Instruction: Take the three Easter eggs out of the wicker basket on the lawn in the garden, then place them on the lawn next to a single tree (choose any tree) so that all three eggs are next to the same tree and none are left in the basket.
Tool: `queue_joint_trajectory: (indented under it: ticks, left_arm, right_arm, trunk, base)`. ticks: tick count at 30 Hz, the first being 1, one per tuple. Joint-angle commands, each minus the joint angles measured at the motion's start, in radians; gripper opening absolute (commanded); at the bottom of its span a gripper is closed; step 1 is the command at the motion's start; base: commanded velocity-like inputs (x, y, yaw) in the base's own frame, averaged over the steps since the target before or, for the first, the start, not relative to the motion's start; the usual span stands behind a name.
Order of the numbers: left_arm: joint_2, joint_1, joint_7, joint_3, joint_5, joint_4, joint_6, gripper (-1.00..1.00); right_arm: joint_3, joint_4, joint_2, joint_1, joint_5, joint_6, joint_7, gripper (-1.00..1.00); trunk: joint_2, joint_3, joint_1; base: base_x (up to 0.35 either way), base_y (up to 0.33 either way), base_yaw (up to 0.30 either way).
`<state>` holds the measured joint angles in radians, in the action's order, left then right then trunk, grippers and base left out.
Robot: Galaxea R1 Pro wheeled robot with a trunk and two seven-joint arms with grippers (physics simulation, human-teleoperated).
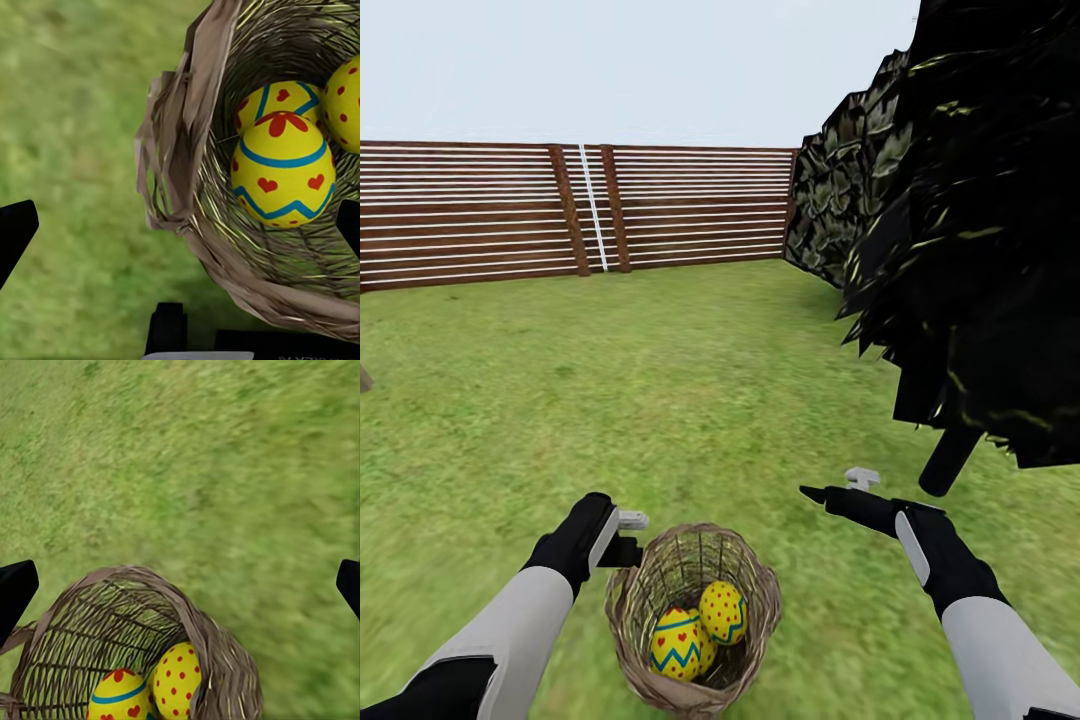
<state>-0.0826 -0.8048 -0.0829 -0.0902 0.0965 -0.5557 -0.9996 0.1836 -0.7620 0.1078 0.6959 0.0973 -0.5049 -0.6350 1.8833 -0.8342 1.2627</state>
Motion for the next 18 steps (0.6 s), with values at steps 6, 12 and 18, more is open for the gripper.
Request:
queue_joint_trajectory:
  ticks: [6,12,18]
  left_arm:
    - [-0.002,-0.001,0.003,-0.007,0.009,-0.002,-0.001,1.0]
    - [-0.002,-0.002,0.003,-0.006,0.009,-0.004,0.004,1.0]
    - [-0.002,-0.003,0.003,-0.006,0.009,-0.004,0.006,1.0]
  right_arm:
    - [0.001,0.0,0.0,0.001,0.01,-0.009,0.0,1.0]
    - [0.001,0.0,0.0,0.001,0.01,-0.009,0.0,1.0]
    - [0.001,-0.002,0.001,0.001,0.009,-0.037,0.0,1.0]
  trunk:
    - [0.043,-0.02,0.023]
    - [0.085,-0.039,0.046]
    - [0.127,-0.057,0.069]
  base:
    - [0.0,0.0,0.0]
    - [0.0,0.0,0.0]
    - [0.0,0.0,0.0]
